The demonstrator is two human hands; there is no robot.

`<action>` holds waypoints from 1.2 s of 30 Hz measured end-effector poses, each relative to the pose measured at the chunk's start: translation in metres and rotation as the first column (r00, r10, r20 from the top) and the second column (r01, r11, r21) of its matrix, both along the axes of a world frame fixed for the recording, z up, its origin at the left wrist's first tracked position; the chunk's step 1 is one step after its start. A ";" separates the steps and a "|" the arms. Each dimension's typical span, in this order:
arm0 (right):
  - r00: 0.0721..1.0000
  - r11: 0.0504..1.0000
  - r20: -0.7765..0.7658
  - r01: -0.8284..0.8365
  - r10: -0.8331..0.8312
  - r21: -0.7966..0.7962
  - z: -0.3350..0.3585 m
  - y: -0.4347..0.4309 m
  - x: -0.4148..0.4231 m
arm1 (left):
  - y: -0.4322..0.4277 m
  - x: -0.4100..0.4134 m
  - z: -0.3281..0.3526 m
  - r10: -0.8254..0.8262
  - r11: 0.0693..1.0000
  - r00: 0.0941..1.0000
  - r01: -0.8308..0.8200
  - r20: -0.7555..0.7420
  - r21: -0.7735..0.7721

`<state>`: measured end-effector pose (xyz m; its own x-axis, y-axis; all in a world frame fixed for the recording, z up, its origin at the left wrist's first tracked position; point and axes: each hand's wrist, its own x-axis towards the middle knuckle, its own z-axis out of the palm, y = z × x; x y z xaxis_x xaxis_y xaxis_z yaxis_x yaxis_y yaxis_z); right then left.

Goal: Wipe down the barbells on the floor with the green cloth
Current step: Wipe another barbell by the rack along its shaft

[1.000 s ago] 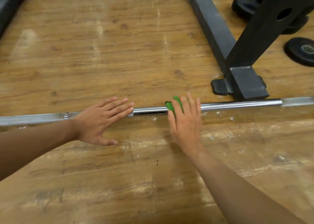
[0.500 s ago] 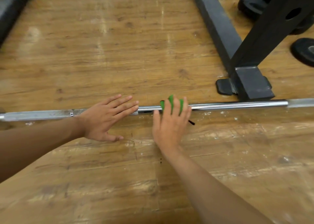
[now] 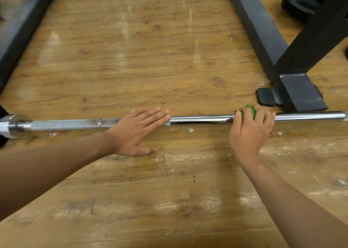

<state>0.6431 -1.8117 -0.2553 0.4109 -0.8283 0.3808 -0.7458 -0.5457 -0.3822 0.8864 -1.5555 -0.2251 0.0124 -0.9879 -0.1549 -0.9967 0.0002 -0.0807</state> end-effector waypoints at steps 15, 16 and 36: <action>0.828 0.832 -0.079 -0.551 0.555 0.064 0.008 0.137 0.091 | 0.092 0.027 0.021 0.378 0.926 0.923 -0.375 0.068 -0.046; 0.837 0.840 -0.070 -0.539 0.543 0.063 0.007 0.140 0.093 | 0.104 0.033 0.024 0.376 0.926 0.921 -0.374 0.099 -0.044; 0.889 0.910 -0.197 -0.390 0.412 0.142 0.024 0.279 0.162 | 0.130 0.074 -0.012 0.622 0.750 0.783 -0.597 -0.003 -0.286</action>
